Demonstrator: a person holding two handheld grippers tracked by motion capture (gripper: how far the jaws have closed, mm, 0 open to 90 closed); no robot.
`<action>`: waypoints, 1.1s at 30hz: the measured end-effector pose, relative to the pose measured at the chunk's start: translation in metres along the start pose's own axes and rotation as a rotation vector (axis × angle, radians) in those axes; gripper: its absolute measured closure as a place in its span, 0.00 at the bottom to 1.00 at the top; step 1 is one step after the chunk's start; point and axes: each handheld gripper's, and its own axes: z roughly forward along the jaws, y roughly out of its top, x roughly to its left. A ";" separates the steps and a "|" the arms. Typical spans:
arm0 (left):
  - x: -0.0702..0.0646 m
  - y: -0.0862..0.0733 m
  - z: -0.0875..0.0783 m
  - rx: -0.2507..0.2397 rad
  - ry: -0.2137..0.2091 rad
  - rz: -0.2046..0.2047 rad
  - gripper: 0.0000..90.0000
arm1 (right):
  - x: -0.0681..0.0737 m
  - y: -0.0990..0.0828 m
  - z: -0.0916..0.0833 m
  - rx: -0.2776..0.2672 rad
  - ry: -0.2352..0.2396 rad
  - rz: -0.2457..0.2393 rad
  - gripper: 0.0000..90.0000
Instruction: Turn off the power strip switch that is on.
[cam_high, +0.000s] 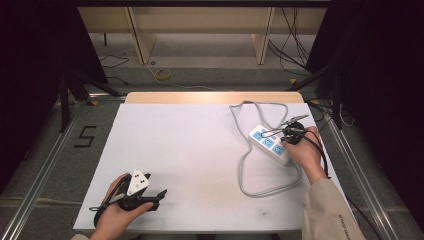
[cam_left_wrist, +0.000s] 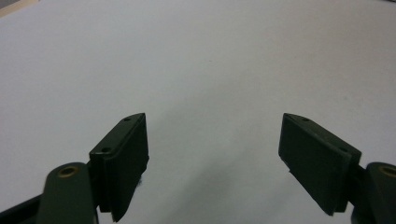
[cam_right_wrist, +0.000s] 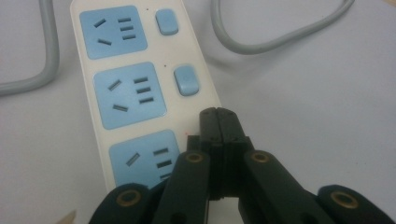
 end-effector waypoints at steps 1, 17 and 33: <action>0.000 0.000 0.000 0.000 0.000 0.000 0.27 | 0.000 0.000 0.000 -0.001 0.002 0.002 1.00; 0.000 0.000 0.000 -0.001 0.001 0.000 0.27 | 0.002 0.000 0.000 0.007 0.001 -0.006 1.00; 0.000 0.000 0.000 -0.001 0.001 0.000 0.27 | 0.002 -0.001 0.000 0.001 0.004 0.001 1.00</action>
